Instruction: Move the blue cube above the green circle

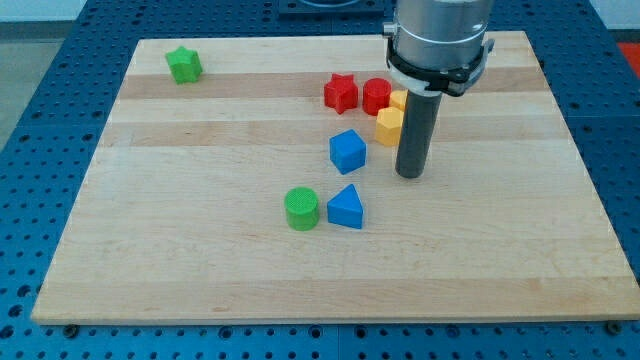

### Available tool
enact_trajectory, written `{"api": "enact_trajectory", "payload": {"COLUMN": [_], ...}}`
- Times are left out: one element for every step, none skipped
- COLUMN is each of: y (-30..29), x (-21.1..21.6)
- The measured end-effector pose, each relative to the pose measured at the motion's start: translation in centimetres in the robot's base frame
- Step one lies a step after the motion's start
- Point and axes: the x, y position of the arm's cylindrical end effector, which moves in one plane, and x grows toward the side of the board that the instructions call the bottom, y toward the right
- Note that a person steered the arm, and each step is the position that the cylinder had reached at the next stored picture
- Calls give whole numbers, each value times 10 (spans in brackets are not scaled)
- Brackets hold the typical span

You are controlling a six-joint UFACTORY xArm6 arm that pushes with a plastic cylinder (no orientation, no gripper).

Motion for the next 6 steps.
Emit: {"api": "enact_trajectory", "payload": {"y": [-6, -16, -27, -42, -57, -76], "x": [-17, -15, -19, -20, -30, -34]}}
